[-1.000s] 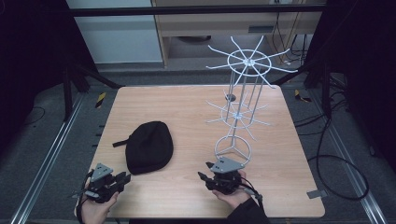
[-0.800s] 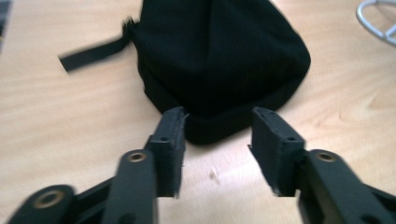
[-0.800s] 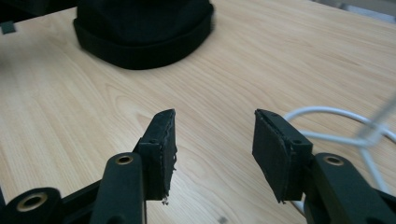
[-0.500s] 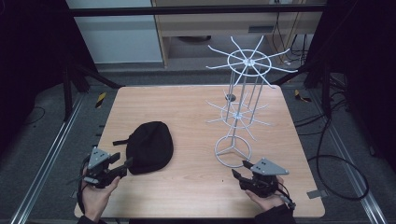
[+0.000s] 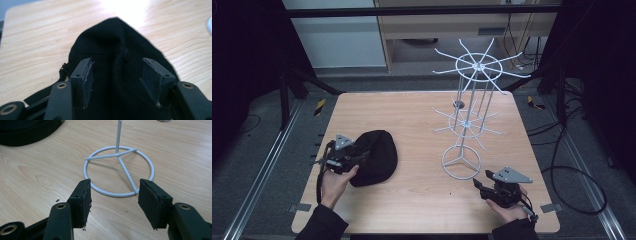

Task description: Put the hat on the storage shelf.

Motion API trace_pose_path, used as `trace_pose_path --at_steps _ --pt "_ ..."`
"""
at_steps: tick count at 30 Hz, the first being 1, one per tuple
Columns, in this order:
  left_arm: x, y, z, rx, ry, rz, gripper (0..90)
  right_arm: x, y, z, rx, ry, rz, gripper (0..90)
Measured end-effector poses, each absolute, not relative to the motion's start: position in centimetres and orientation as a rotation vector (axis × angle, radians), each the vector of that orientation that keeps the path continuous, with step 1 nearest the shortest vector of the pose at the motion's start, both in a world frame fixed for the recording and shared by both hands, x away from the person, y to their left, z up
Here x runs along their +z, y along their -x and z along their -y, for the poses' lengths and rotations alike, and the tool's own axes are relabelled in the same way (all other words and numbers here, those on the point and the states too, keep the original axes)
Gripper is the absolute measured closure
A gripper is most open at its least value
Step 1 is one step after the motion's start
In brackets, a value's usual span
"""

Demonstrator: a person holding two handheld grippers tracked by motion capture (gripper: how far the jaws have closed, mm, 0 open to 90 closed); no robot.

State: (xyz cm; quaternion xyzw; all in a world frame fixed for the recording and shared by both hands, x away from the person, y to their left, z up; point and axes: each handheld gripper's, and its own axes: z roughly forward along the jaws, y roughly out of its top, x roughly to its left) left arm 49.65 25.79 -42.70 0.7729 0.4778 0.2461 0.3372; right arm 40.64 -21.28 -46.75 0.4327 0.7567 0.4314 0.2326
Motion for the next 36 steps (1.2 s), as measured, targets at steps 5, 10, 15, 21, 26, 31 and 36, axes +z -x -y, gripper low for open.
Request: trace_pose_path --at_steps 5,10,15,21,26,31,36 --pt "-44.1 -50.5 -25.9 0.587 -2.027 -1.275 50.2 -46.9 -40.9 21.5 1.179 -1.201 -2.079 43.9" --pt "-45.0 -50.9 -25.8 0.52 -2.045 -1.312 63.1 -47.1 -41.0 21.7 1.168 -1.219 -2.085 44.0" --pt "-44.6 -50.5 -26.0 0.496 -2.014 -1.306 81.1 -47.2 -41.1 21.7 1.16 -1.222 -2.09 44.3" --pt "-43.6 -49.3 -26.0 0.538 -1.997 -1.244 85.9 -47.4 -41.1 21.9 1.163 -1.225 -2.083 44.3" --pt "-42.5 -48.0 -25.8 0.538 -1.97 -1.192 86.1 -47.5 -41.1 22.0 1.163 -1.242 -2.081 44.1" --pt "-40.9 -46.8 -25.6 0.545 -1.918 -1.118 86.1 -47.5 -41.2 22.0 1.157 -1.236 -2.072 43.8" --pt "-39.1 -45.5 -25.4 0.565 -1.849 -1.04 86.1 -47.6 -41.2 22.1 1.155 -1.235 -2.066 43.6"
